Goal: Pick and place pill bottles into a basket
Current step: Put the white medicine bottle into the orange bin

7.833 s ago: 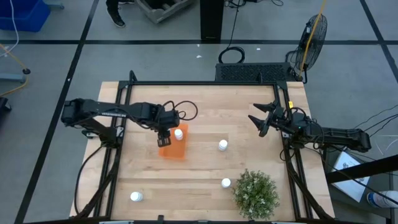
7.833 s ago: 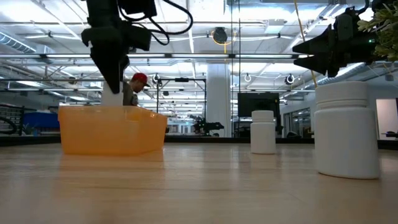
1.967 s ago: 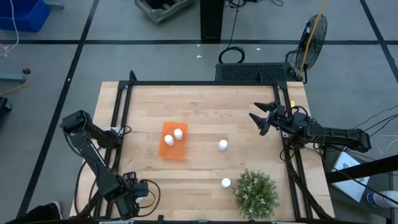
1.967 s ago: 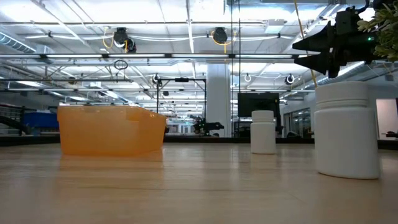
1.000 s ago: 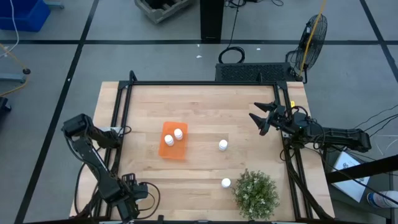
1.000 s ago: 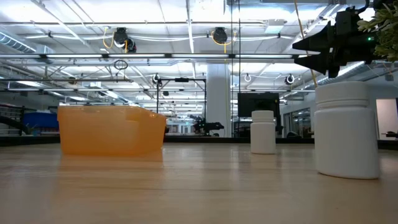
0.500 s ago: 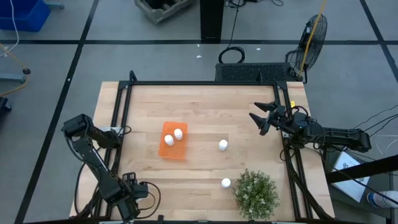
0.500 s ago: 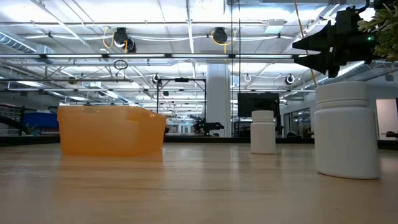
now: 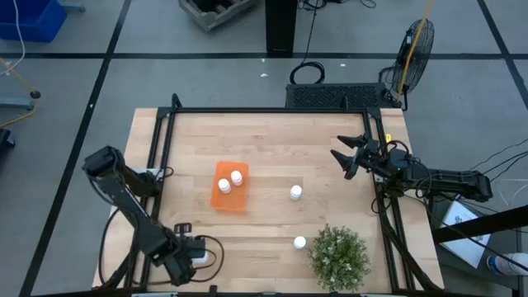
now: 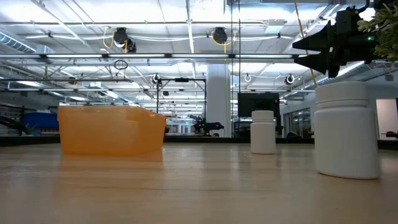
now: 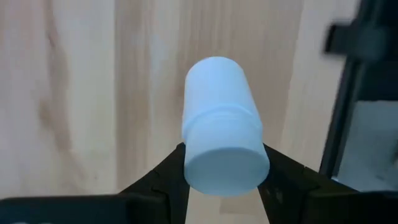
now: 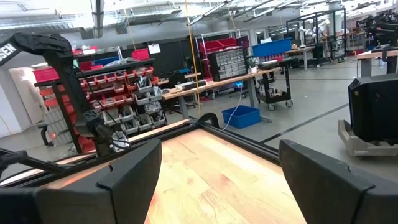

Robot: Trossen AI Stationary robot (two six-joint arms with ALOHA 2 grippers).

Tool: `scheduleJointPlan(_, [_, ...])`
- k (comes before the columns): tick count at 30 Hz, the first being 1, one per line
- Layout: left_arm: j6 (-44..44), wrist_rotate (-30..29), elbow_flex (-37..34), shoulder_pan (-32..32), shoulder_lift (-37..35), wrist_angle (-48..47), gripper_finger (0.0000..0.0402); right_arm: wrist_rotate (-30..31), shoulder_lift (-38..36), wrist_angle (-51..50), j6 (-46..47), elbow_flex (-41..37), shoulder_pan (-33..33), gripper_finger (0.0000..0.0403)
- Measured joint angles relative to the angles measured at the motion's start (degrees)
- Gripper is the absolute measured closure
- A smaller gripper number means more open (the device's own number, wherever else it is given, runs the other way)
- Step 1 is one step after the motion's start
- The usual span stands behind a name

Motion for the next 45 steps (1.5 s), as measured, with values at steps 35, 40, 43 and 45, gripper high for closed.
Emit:
scheduleJointPlan(35, [47.76,-1.52,20.93,43.69,-2.63,-35.74,0.0245,-0.04,0.01,-2.68,-0.17,0.00,0.00,0.0090])
scheduleJointPlan(40, [50.15,1.51,20.59,44.11,0.22,-36.20,0.0245,-0.12,0.01,-3.24,0.28,0.00,0.00,0.0090])
scheduleJointPlan(43, [52.79,1.30,20.50,43.30,3.38,-37.31,0.0245,-0.12,0.01,-3.77,0.39,0.00,0.00,0.0090])
scheduleJointPlan(45, [54.08,1.20,20.47,43.05,5.22,-37.10,0.0245,-0.11,0.02,-3.87,0.42,0.00,0.00,0.0090])
